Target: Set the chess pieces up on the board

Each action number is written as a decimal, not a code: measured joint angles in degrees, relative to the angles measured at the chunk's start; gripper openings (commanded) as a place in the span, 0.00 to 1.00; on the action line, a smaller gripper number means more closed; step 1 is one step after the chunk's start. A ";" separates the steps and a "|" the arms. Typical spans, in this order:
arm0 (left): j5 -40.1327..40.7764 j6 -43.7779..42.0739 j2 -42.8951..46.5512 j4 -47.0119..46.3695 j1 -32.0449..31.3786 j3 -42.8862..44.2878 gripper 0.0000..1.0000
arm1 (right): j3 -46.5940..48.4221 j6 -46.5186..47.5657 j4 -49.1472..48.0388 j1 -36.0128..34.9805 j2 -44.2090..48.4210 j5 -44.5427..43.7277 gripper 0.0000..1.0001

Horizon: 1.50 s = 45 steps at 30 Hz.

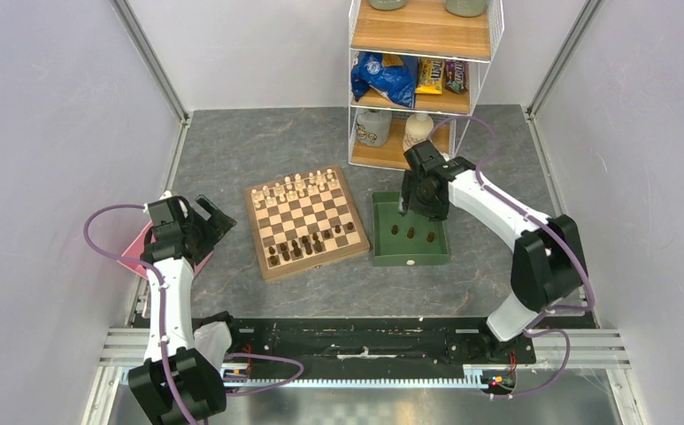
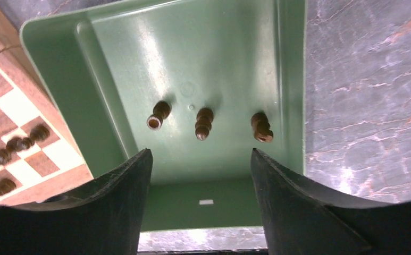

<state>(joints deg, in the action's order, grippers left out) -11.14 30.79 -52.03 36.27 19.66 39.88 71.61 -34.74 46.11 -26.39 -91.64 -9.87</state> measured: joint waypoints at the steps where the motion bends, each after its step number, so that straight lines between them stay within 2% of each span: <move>1: -0.02 0.00 0.00 0.00 0.00 0.00 0.99 | 0.68 -0.35 0.42 0.00 -1.33 0.09 0.64; 4: -0.02 0.00 0.00 0.00 -0.02 0.00 0.99 | 1.40 -1.01 0.98 0.00 -4.83 0.35 0.54; 12: -0.02 0.00 0.00 0.00 0.00 0.00 0.99 | 1.40 -1.44 2.40 0.00 -6.58 0.37 0.39; 45: 0.00 0.00 -0.07 0.00 0.00 0.00 0.99 | 1.40 -0.81 1.01 0.00 -12.07 3.80 0.36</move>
<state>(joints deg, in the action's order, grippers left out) -11.14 30.79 -52.10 36.27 19.66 39.88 73.01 -35.55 47.11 -26.39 -103.70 -6.07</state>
